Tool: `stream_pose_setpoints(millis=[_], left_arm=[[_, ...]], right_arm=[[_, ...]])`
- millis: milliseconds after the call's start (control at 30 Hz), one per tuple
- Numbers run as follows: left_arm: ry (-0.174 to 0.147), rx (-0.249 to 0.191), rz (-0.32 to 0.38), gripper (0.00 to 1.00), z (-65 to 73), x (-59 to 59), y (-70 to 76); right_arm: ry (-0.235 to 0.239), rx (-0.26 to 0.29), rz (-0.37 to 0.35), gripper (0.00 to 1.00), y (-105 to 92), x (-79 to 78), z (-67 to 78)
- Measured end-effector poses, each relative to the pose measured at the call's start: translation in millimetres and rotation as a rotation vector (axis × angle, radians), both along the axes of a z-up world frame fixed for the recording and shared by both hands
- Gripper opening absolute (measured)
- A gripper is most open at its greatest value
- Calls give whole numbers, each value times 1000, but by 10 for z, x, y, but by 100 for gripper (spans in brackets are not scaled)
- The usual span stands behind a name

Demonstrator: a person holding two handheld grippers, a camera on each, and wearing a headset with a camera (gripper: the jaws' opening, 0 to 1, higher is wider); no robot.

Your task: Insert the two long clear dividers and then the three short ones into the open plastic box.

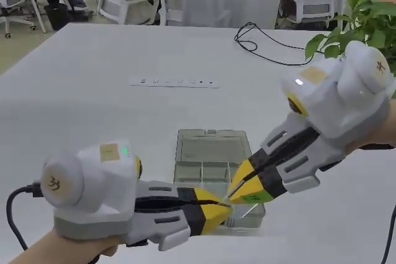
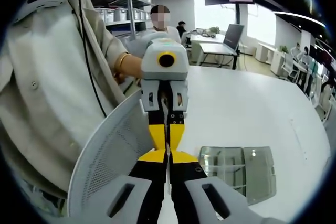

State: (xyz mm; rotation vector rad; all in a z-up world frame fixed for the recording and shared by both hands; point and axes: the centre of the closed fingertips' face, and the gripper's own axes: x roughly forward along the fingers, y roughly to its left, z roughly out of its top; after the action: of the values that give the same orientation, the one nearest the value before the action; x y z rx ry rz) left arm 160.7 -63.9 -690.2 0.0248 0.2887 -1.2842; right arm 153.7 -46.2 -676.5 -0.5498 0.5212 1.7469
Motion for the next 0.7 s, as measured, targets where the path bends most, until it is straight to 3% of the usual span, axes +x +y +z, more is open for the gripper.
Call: stream_pose_setpoints(millis=[367,533,700], left_arm=[[-29,10,55,0,18,91,17],[-28,4,88,2,30,137,34],[-19,4,112,5,16,162,63]], right_arm=[[-59,-18,-24,2,19,71,22],[-87,-46,-33,2,-16,153,3],[-79,-78,-56,2,-44,207,-11]])
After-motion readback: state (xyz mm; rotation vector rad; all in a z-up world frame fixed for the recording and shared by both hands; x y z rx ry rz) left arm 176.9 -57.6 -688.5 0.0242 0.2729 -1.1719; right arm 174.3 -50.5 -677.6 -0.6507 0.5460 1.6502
